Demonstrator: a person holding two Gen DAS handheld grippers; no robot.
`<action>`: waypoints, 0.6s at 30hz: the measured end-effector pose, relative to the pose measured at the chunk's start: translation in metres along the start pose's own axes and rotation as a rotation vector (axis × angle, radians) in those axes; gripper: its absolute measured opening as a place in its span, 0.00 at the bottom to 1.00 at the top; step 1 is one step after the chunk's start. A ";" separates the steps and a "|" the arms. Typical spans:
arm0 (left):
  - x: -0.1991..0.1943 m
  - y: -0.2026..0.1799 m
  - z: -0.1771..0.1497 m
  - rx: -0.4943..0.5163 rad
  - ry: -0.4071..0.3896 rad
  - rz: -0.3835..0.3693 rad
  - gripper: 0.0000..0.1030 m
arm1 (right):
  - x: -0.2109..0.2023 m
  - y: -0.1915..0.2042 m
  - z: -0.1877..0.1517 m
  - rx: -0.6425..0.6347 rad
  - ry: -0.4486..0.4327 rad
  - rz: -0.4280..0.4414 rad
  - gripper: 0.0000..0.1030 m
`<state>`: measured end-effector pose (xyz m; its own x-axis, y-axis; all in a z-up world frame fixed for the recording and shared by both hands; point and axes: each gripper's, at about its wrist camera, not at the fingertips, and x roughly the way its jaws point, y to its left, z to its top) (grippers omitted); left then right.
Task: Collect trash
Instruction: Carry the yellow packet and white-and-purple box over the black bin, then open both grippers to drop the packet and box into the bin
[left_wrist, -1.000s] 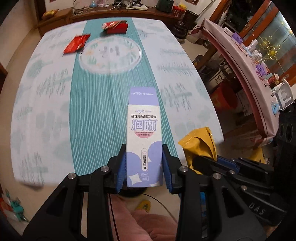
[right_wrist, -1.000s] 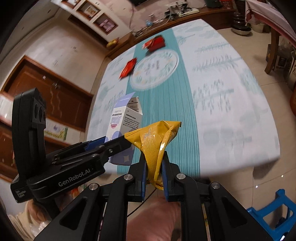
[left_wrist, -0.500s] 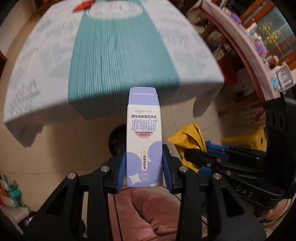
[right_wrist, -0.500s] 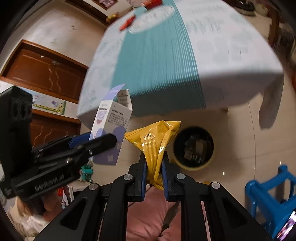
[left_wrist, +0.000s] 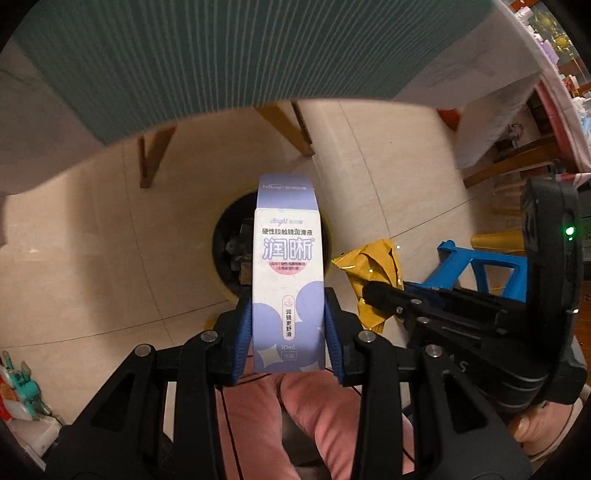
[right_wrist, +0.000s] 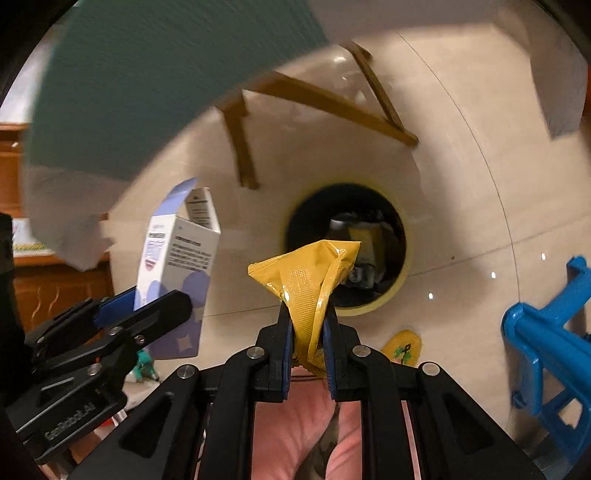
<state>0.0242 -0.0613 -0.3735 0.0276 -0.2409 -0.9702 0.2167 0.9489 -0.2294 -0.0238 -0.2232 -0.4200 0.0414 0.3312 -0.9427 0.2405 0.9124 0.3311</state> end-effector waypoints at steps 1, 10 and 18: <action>0.012 0.002 0.001 -0.001 -0.004 0.003 0.31 | 0.013 -0.006 0.000 0.013 0.001 -0.002 0.14; 0.086 0.037 0.015 -0.073 0.038 -0.045 0.78 | 0.089 -0.040 0.023 0.090 -0.009 0.011 0.40; 0.089 0.058 0.018 -0.132 0.004 -0.029 0.78 | 0.104 -0.050 0.032 0.098 -0.031 -0.002 0.44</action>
<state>0.0565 -0.0312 -0.4719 0.0198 -0.2680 -0.9632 0.0865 0.9603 -0.2654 -0.0009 -0.2416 -0.5361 0.0707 0.3208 -0.9445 0.3344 0.8845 0.3254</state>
